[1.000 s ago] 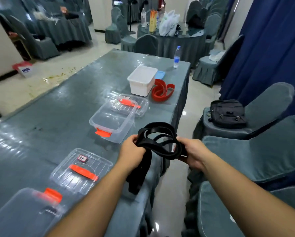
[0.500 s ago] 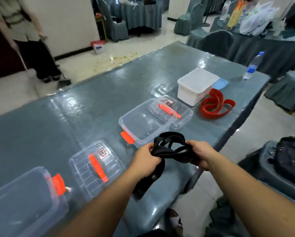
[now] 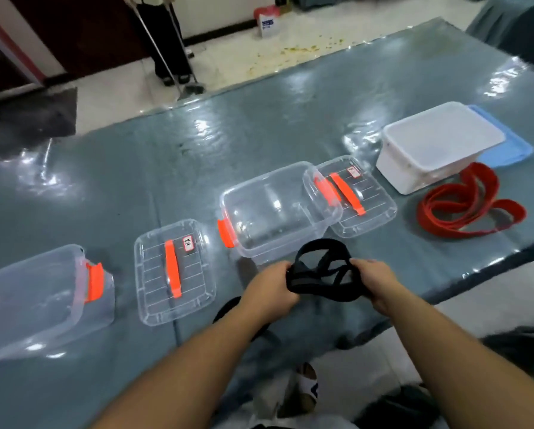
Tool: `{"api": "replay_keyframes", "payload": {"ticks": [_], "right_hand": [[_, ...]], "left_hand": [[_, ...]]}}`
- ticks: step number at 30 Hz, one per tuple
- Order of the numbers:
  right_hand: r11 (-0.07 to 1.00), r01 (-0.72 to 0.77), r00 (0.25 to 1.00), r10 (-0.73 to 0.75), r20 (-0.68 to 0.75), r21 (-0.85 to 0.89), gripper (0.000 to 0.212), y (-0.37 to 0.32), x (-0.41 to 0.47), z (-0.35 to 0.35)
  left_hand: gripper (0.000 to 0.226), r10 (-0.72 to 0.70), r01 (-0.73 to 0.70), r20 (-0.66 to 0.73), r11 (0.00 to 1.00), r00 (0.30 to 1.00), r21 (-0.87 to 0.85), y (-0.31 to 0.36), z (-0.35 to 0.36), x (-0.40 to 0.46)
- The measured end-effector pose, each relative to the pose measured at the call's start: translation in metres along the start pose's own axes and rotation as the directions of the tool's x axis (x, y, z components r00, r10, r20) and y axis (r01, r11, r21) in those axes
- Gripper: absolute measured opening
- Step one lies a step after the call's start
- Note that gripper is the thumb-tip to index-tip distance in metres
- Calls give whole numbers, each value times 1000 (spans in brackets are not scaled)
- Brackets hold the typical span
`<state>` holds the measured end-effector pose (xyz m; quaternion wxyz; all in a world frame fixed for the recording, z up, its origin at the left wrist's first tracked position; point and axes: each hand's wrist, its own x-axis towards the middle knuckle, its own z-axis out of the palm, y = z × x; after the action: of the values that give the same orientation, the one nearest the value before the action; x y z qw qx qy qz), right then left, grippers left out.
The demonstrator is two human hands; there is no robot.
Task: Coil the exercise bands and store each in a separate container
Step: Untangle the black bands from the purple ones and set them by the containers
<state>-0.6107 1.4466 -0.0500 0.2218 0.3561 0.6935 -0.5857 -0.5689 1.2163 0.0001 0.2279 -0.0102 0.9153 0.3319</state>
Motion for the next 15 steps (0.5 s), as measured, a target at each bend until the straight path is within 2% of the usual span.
{"api": "replay_keyframes", "payload": {"ticks": [3, 6, 8, 10, 12, 15], "right_hand": [[995, 65, 998, -67, -19, -80, 26, 7, 21, -6], [982, 100, 992, -110, -55, -159, 35, 14, 35, -5], [971, 106, 990, -123, -65, -216, 39, 18, 41, -4], [933, 82, 990, -116, -76, -350, 44, 22, 46, -3], [835, 38, 986, -122, -118, -548, 48, 27, 49, -5], [803, 19, 984, -121, -132, -595, 48, 27, 51, -9]], "left_hand": [[22, 10, -10, -10, 998, 1000, 68, 8, 18, 20], [59, 34, -31, -8, 960, 999, 279, -5, 34, 32], [72, 55, -35, -40, 921, 998, 388, -19, 43, 29], [70, 77, -36, -74, 895, 994, 444, -32, 50, 20], [60, 73, -20, -95, 881, 993, 473, -43, 53, 13], [45, 25, 16, -83, 885, 996, 466, -54, 52, 6]]}}
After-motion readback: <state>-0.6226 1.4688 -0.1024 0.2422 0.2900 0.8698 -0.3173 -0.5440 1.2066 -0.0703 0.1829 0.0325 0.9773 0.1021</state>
